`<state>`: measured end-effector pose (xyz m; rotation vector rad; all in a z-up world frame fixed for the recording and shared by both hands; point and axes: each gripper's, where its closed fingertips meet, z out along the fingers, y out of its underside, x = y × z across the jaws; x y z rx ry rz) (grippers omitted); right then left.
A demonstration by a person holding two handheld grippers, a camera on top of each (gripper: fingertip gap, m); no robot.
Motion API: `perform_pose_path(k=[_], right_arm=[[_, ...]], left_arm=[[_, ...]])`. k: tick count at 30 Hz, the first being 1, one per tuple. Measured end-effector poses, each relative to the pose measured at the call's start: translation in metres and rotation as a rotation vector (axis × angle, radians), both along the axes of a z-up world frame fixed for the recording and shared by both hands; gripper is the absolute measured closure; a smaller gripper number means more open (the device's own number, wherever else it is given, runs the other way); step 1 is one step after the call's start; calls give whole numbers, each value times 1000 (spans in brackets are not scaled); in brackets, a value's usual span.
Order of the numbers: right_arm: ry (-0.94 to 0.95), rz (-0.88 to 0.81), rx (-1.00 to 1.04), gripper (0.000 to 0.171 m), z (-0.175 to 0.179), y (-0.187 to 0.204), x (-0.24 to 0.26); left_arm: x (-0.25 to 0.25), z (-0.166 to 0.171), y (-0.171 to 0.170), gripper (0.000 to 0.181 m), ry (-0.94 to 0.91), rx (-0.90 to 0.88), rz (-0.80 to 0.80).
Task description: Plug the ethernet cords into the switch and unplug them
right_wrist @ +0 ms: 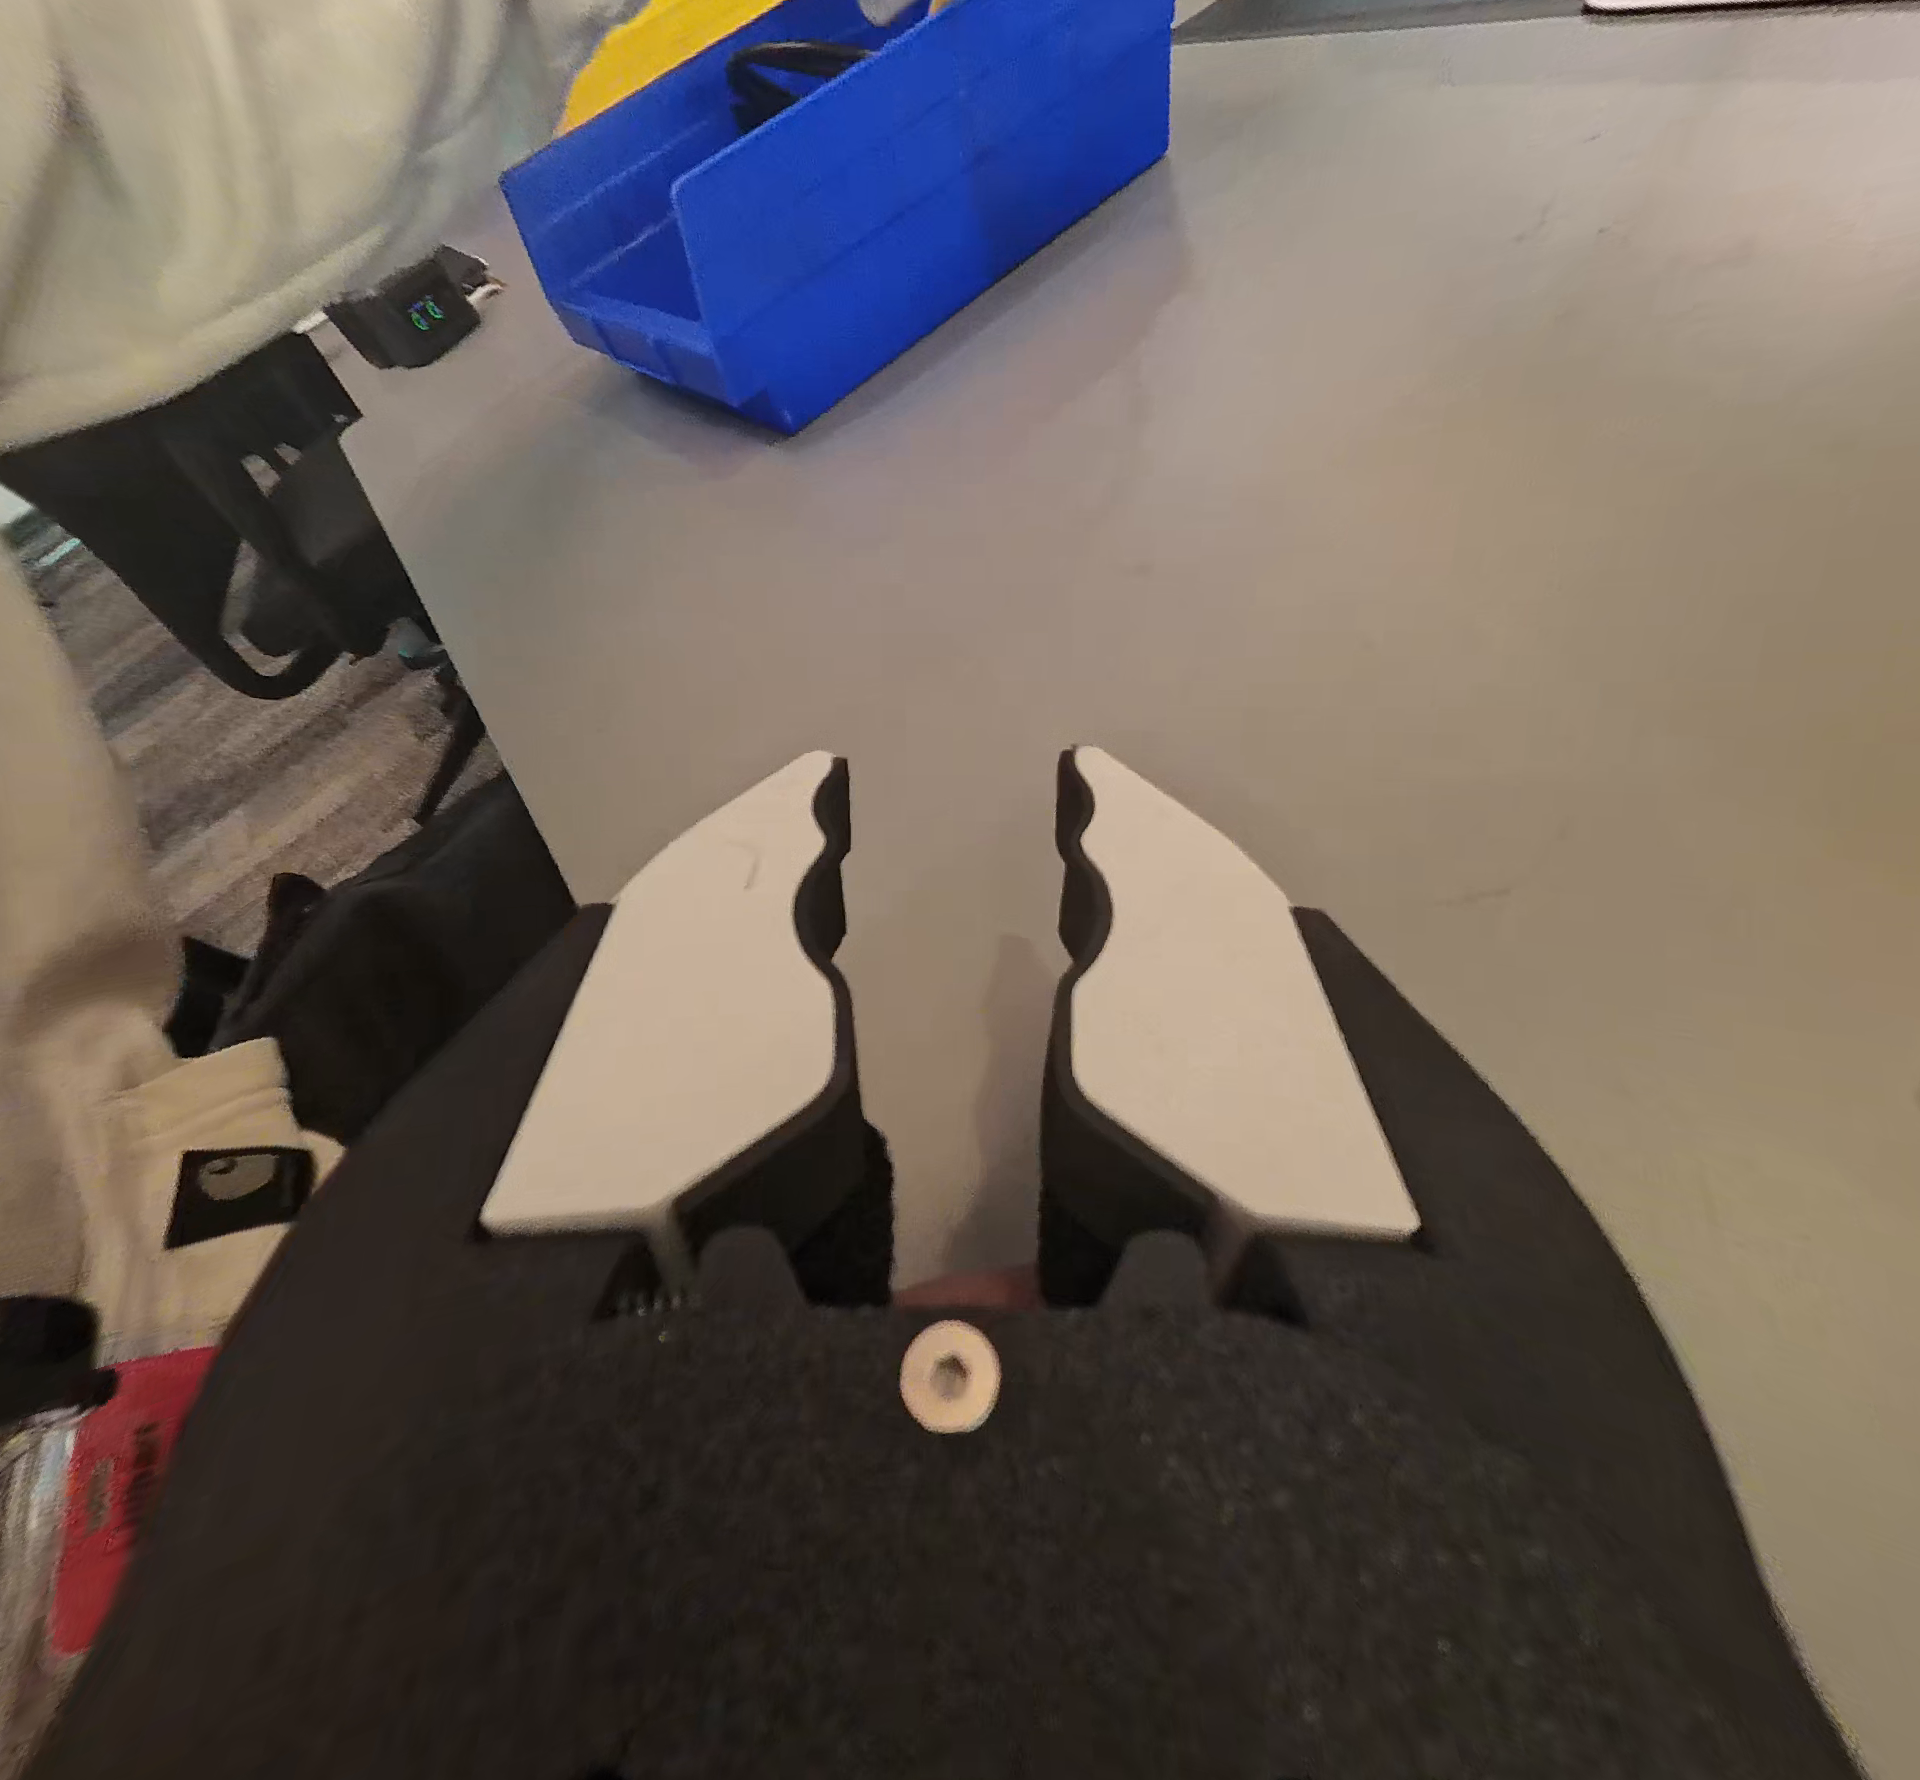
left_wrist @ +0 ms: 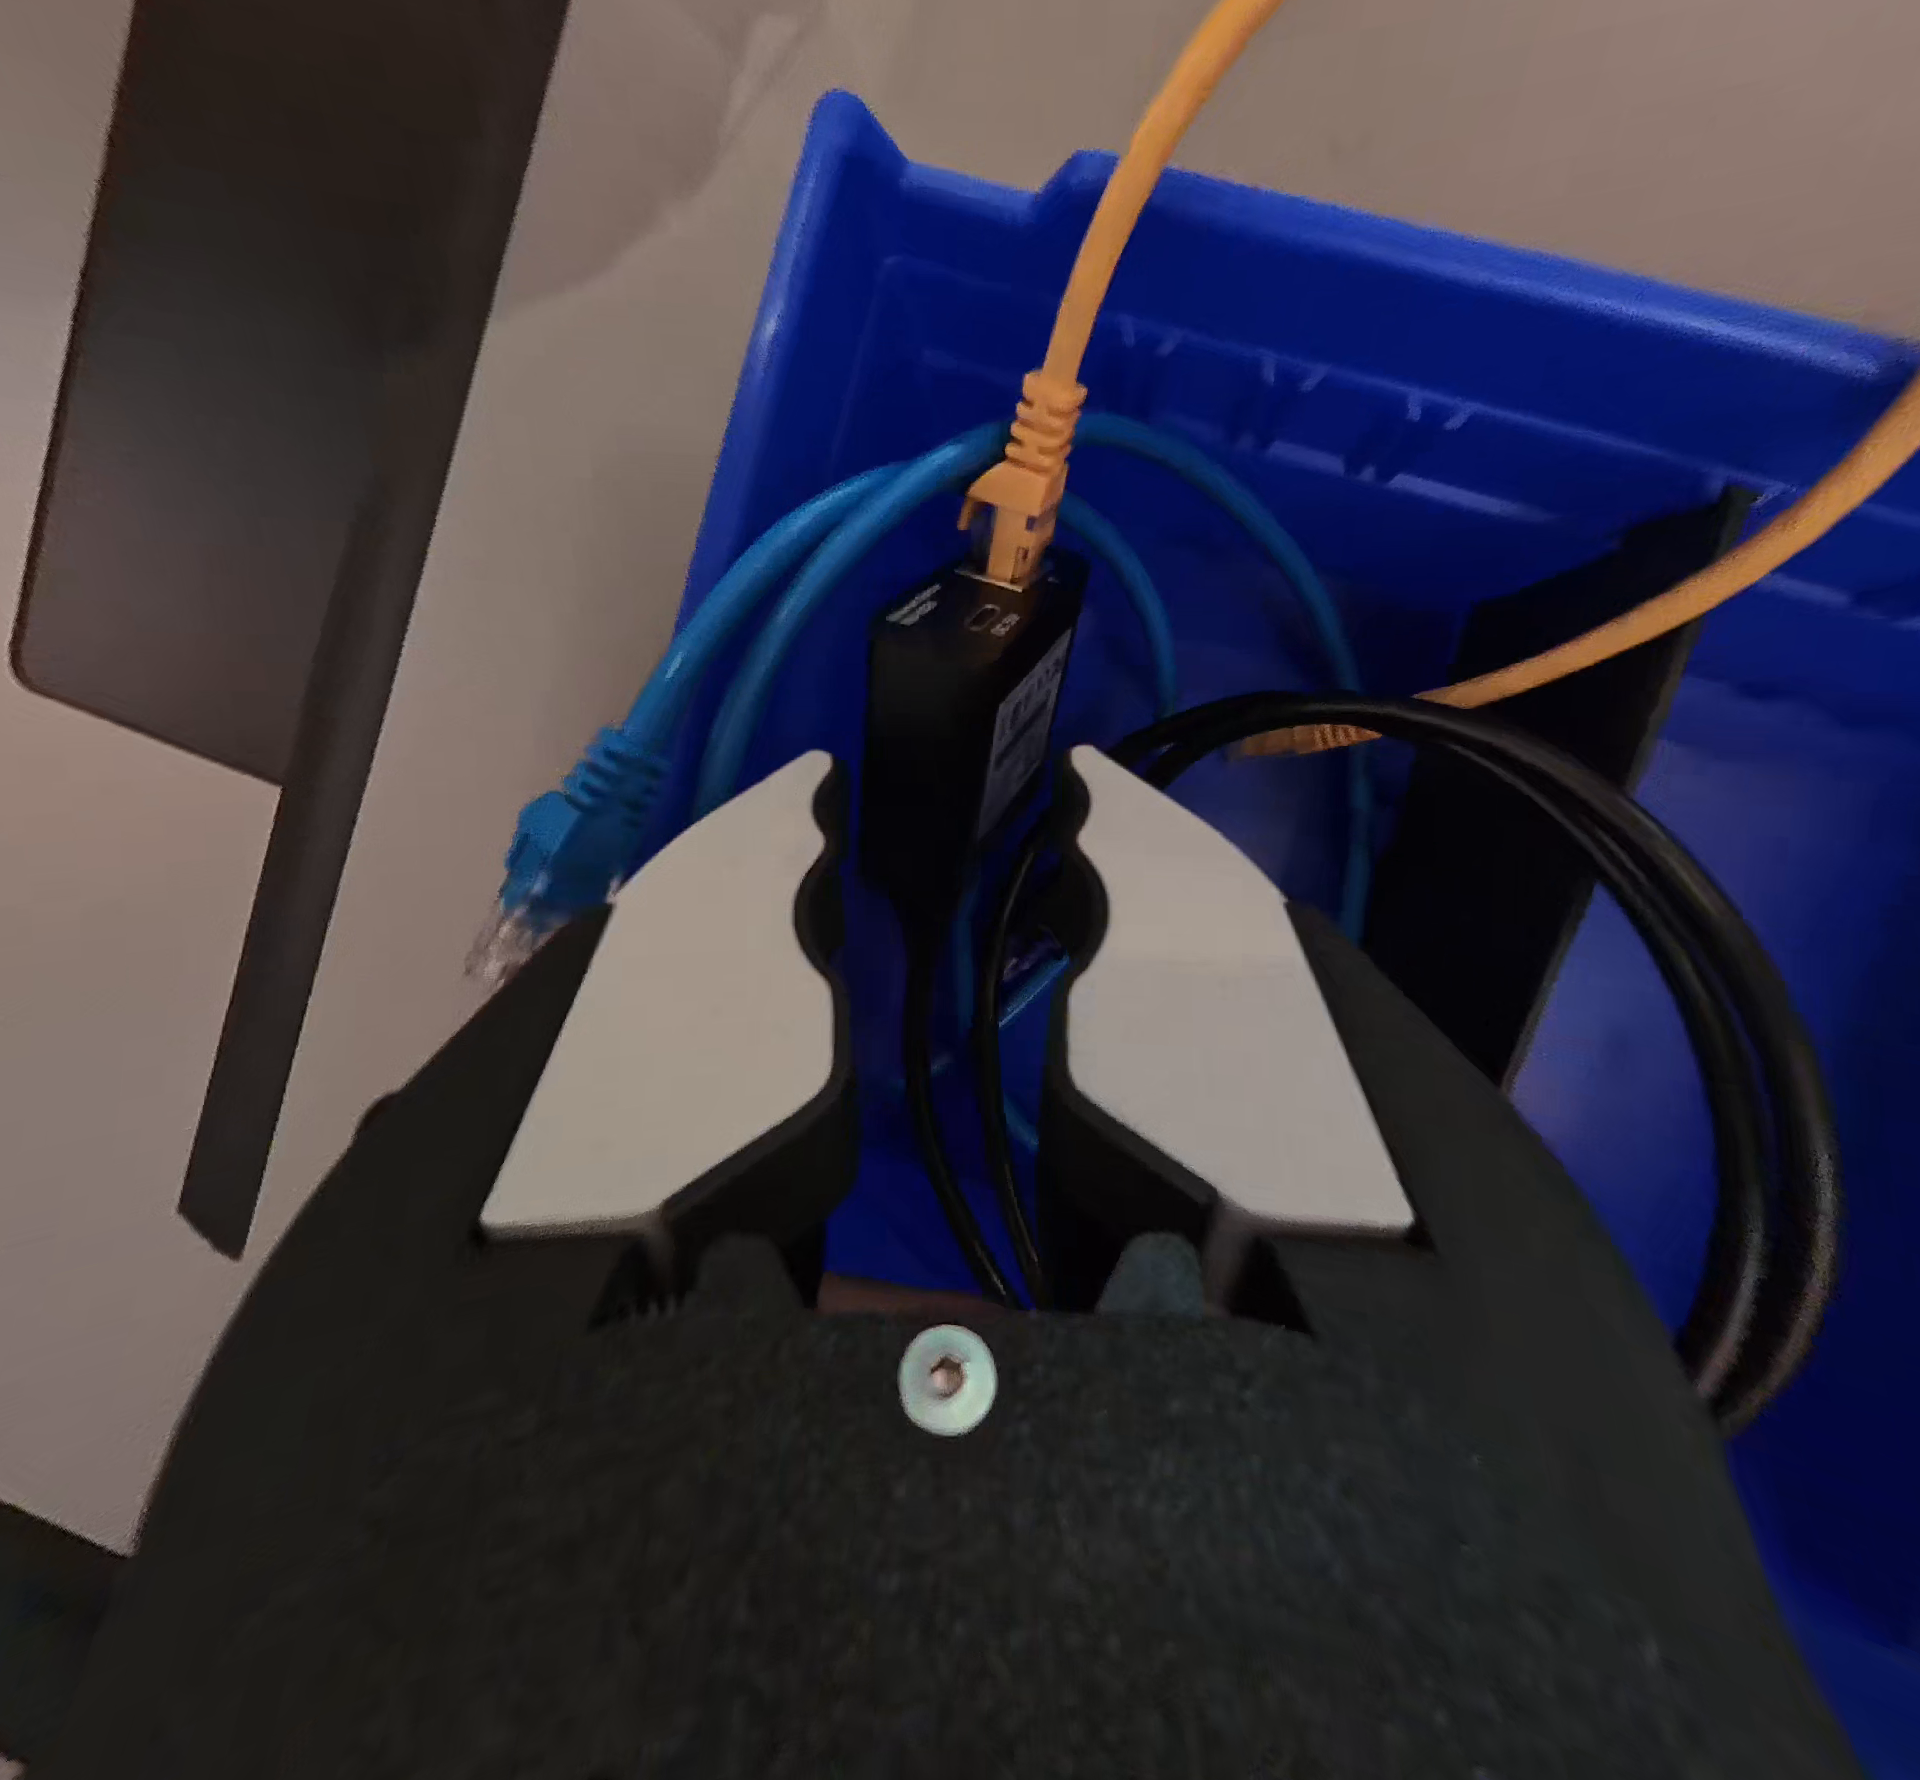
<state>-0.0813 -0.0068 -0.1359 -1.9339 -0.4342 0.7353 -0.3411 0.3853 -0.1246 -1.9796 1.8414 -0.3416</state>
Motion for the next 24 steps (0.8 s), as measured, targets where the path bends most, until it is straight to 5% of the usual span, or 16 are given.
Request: perform_pose_path(k=[10, 19, 24], right_arm=[[148, 133, -31, 134, 8, -8, -17], [104, 148, -19, 133, 6, -14, -24], [72, 175, -8, 133, 4, -21, -31]], left_arm=[[3, -16, -2, 149, 73, 42, -91], [-8, 33, -16, 155, 81, 235, -75], [-6, 26, -36, 156, 91, 216, -142]])
